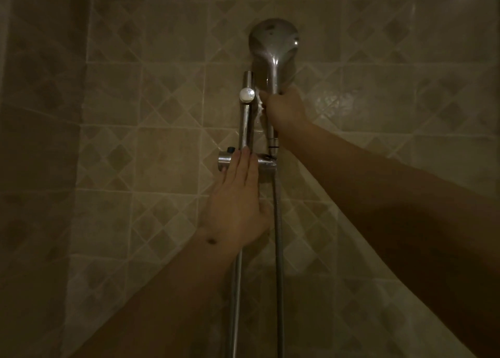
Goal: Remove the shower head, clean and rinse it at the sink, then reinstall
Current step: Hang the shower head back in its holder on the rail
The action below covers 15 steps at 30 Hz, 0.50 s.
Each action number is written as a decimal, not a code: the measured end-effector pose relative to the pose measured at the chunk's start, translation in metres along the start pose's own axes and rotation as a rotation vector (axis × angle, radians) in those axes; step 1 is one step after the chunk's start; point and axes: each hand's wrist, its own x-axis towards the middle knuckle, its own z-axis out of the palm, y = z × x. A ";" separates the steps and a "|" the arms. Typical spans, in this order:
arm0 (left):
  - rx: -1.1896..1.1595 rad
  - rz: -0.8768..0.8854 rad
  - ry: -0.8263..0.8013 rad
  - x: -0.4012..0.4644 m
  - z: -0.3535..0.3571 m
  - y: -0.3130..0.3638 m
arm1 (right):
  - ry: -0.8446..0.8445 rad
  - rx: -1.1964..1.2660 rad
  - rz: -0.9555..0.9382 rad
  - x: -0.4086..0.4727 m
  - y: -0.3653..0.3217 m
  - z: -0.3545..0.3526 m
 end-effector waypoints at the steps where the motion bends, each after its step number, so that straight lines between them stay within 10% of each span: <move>1: -0.003 -0.002 0.002 0.000 0.000 0.000 | 0.009 0.002 -0.003 -0.002 0.002 0.001; 15: 0.043 0.031 -0.066 0.000 -0.010 -0.003 | -0.050 0.008 -0.004 -0.023 0.037 0.000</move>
